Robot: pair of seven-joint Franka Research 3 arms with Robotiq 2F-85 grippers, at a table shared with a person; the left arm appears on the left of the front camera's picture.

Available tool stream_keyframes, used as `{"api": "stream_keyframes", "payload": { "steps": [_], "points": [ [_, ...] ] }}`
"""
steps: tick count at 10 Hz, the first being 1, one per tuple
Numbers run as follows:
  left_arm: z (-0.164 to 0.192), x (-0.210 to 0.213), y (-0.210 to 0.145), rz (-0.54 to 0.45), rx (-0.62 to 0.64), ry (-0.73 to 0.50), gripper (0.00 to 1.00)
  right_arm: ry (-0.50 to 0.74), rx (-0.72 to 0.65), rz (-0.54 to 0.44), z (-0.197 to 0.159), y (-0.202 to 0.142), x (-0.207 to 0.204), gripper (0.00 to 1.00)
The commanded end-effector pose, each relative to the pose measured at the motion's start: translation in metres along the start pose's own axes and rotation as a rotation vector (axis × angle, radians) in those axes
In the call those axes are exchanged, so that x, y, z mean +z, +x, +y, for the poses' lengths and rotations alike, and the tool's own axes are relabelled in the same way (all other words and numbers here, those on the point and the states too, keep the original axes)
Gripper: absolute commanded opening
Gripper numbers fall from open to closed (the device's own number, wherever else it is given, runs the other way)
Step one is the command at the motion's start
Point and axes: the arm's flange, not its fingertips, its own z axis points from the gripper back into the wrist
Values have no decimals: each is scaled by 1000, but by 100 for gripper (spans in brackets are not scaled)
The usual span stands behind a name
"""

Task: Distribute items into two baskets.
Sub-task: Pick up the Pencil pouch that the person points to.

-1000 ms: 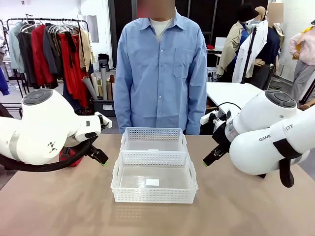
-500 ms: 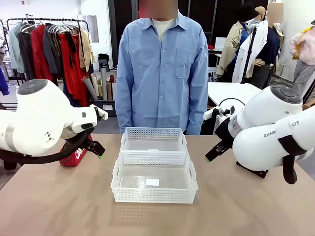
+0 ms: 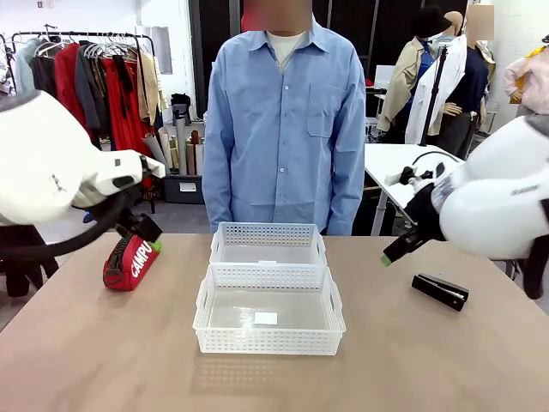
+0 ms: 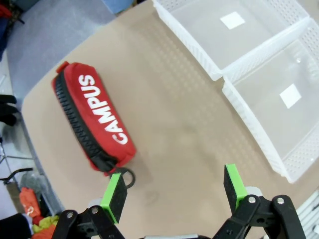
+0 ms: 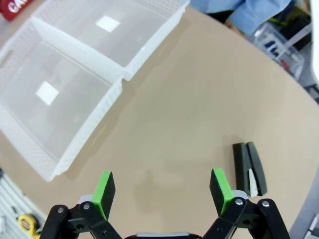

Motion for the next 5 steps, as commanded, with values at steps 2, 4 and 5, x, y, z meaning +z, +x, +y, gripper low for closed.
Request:
{"api": "stream_keyframes", "payload": {
  "steps": [2, 4, 5],
  "points": [
    [51, 39, -3, -31, 36, -74, 100, 125, -36, -47, -48, -15, 56, 100],
    [79, 69, -12, -61, 67, -104, 100, 170, -91, -95, -72, -36, 86, 100],
    [90, 82, -16, -71, 83, -125, 100, 190, -129, -122, -83, -45, 100, 100]
  ]
}}
